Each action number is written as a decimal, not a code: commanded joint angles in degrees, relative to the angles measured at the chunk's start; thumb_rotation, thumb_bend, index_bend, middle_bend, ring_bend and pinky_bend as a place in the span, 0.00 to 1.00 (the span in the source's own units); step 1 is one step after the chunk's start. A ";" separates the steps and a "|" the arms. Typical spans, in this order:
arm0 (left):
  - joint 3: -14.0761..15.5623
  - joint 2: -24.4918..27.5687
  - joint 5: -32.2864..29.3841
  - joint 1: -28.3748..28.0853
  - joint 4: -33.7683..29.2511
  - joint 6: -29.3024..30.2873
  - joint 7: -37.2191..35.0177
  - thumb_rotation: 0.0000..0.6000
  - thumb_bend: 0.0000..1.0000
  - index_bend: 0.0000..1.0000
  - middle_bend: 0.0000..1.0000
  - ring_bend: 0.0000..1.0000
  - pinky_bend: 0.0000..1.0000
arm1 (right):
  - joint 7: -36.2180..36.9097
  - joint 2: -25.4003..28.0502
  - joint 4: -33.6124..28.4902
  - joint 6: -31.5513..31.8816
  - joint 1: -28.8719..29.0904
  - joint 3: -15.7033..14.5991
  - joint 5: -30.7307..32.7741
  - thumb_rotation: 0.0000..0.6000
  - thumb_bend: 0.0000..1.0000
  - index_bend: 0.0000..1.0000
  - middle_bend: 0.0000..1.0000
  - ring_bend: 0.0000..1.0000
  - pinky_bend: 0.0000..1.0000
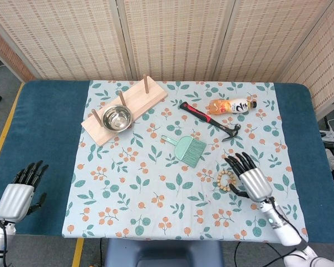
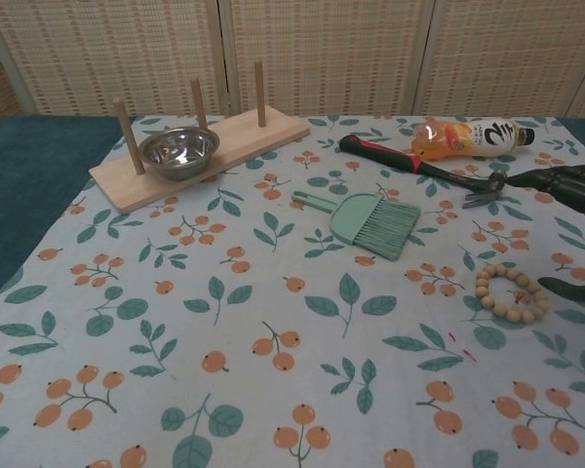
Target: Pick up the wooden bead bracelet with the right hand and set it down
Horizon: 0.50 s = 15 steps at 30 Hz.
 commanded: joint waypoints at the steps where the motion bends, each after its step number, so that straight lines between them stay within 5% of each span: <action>1: -0.01 -0.01 -0.03 0.02 0.06 0.01 0.00 1.00 0.44 0.00 0.00 0.00 0.16 | -18.32 13.99 -23.58 6.63 -6.29 -1.02 1.00 0.73 0.11 0.00 0.00 0.00 0.00; 7: -0.09 0.08 0.21 0.23 -0.12 0.71 0.12 1.00 0.44 0.00 0.00 0.00 0.16 | -28.47 15.56 -27.91 15.90 -15.13 -2.54 1.72 0.73 0.11 0.00 0.00 0.00 0.00; 15: -0.25 -0.40 0.70 0.26 0.46 1.40 0.37 1.00 0.44 0.00 0.00 0.00 0.16 | -31.91 17.79 -32.27 14.92 -17.56 -0.98 4.63 0.73 0.11 0.00 0.00 0.00 0.00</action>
